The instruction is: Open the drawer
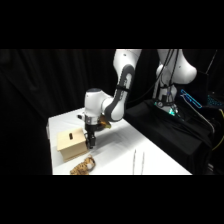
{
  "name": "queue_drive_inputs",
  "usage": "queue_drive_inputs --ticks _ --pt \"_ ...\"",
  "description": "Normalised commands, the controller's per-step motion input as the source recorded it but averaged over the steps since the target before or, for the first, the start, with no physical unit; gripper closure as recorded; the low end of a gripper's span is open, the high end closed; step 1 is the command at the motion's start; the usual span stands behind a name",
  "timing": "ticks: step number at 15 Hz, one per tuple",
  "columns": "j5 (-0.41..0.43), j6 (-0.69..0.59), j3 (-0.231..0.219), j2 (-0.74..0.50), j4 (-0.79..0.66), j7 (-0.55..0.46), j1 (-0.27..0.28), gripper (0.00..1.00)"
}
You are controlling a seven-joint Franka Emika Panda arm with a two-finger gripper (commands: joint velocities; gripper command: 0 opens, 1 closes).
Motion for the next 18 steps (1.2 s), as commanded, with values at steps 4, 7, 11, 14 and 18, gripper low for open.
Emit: queue_drive_inputs --ticks 4,7,11,14,18 --pt "-0.002 0.07 0.02 0.12 0.16 0.01 -0.034 0.0" --pt "-0.011 0.08 0.0 0.02 0.04 0.02 -0.013 0.0" --pt "-0.016 0.14 -0.012 -0.14 -0.2 0.01 -0.014 0.0" --pt "-0.002 0.2 0.015 -0.24 -0.38 0.0 -0.049 0.0" --pt "-0.007 0.22 0.016 -0.3 -0.48 0.01 -0.034 0.0"
